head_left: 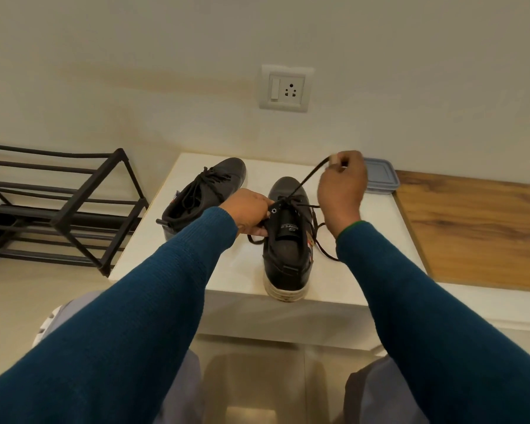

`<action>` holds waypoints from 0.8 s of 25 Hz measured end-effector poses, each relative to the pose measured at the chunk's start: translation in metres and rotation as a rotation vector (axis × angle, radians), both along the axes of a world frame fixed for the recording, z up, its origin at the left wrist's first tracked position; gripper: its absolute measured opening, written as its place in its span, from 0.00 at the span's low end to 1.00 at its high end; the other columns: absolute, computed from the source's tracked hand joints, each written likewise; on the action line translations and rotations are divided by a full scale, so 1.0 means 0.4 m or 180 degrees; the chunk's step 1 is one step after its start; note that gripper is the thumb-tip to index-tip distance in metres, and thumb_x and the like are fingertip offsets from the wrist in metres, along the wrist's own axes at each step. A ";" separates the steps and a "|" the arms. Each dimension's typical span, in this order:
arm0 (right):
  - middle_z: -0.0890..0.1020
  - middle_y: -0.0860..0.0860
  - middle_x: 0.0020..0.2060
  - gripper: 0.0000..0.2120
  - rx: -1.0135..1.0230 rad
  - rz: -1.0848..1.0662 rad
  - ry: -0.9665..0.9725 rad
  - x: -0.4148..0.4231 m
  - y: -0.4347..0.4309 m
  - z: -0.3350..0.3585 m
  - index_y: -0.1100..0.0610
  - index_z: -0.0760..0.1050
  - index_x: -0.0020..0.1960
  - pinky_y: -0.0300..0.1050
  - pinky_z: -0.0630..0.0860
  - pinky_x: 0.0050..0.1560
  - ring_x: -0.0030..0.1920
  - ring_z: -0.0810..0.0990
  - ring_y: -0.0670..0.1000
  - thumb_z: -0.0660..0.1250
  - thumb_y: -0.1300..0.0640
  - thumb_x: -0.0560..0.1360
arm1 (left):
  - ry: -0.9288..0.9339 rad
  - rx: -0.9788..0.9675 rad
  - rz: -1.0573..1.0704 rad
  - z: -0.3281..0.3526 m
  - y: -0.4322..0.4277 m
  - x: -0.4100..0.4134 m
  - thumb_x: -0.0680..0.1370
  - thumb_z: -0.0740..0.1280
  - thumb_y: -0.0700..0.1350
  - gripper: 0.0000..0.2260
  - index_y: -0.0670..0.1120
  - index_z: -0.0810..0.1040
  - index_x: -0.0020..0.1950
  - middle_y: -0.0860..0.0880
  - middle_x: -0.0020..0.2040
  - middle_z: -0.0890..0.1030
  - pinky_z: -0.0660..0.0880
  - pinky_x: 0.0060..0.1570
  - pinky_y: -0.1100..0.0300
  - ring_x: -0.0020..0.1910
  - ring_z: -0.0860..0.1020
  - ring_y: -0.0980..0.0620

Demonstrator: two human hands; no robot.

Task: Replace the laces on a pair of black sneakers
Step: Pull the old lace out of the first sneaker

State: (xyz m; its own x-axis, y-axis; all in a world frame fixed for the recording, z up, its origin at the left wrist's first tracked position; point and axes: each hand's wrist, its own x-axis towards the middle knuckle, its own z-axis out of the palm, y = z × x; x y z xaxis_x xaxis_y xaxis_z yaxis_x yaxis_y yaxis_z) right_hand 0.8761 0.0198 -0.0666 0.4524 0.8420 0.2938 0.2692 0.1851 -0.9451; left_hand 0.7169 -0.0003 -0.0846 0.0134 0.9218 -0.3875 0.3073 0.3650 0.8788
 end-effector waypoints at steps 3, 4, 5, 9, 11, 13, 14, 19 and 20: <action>0.73 0.51 0.56 0.09 -0.0342 -0.0185 -0.0576 0.034 -0.002 0.005 0.55 0.72 0.58 0.53 0.74 0.61 0.58 0.73 0.51 0.63 0.60 0.78 | 0.0040 -0.0013 -0.0063 0.000 0.002 0.001 0.80 0.60 0.33 0.12 0.41 0.80 0.59 0.40 0.58 0.82 0.83 0.49 0.51 0.54 0.83 0.43; 0.72 0.52 0.61 0.13 -0.0398 0.0125 -0.1458 0.033 -0.006 -0.006 0.54 0.73 0.61 0.54 0.70 0.65 0.65 0.69 0.54 0.65 0.57 0.77 | 0.0037 -0.0052 -0.0108 0.002 0.003 0.002 0.80 0.60 0.32 0.12 0.42 0.80 0.56 0.41 0.56 0.82 0.83 0.51 0.48 0.54 0.83 0.42; 0.71 0.52 0.64 0.14 -0.0418 0.0476 -0.2380 0.024 -0.015 -0.014 0.53 0.75 0.62 0.55 0.66 0.67 0.68 0.67 0.55 0.66 0.54 0.77 | 0.0032 -0.0110 -0.0163 0.005 0.006 0.002 0.80 0.60 0.31 0.13 0.45 0.80 0.53 0.43 0.55 0.83 0.83 0.52 0.47 0.53 0.84 0.43; 0.75 0.52 0.60 0.11 -0.0751 0.1052 -0.4329 -0.032 -0.031 -0.051 0.53 0.80 0.58 0.56 0.65 0.64 0.64 0.68 0.57 0.64 0.53 0.79 | 0.0042 -0.0147 -0.0213 0.004 0.009 0.002 0.80 0.61 0.30 0.13 0.44 0.80 0.55 0.47 0.51 0.82 0.83 0.50 0.49 0.51 0.84 0.44; 0.76 0.52 0.55 0.08 -0.0464 0.1038 -0.3849 -0.035 -0.029 -0.044 0.53 0.80 0.55 0.53 0.68 0.59 0.59 0.71 0.54 0.64 0.56 0.79 | -0.0049 -0.0153 -0.0126 0.004 0.007 0.002 0.80 0.60 0.30 0.14 0.43 0.80 0.58 0.46 0.50 0.83 0.84 0.45 0.52 0.49 0.85 0.45; 0.77 0.51 0.49 0.06 -0.0141 0.0622 -0.1774 -0.025 -0.022 -0.018 0.54 0.78 0.48 0.49 0.74 0.53 0.50 0.75 0.50 0.63 0.62 0.78 | -0.0094 -0.0181 -0.0097 0.006 0.006 -0.001 0.80 0.60 0.29 0.16 0.47 0.81 0.54 0.45 0.48 0.83 0.84 0.41 0.54 0.46 0.85 0.46; 0.77 0.51 0.48 0.06 -0.0001 0.0335 -0.0731 -0.014 -0.015 -0.002 0.54 0.75 0.46 0.48 0.76 0.50 0.47 0.76 0.48 0.63 0.63 0.78 | -0.0068 -0.0171 -0.0124 0.006 0.006 -0.003 0.80 0.60 0.29 0.16 0.47 0.81 0.54 0.45 0.48 0.83 0.84 0.42 0.54 0.47 0.85 0.47; 0.71 0.52 0.63 0.16 -0.0781 0.0602 -0.1878 0.020 -0.009 -0.029 0.51 0.75 0.63 0.55 0.70 0.65 0.65 0.68 0.54 0.67 0.52 0.76 | -0.0076 -0.0175 -0.0152 0.000 0.007 -0.003 0.79 0.60 0.29 0.17 0.46 0.80 0.59 0.46 0.49 0.83 0.84 0.43 0.53 0.47 0.85 0.46; 0.71 0.52 0.63 0.15 -0.0803 0.0888 -0.2443 0.007 -0.017 -0.040 0.50 0.76 0.62 0.54 0.69 0.65 0.66 0.67 0.55 0.67 0.49 0.76 | -0.0149 -0.0201 -0.0096 0.000 0.008 -0.002 0.80 0.59 0.29 0.17 0.46 0.80 0.59 0.44 0.50 0.83 0.84 0.42 0.54 0.47 0.85 0.46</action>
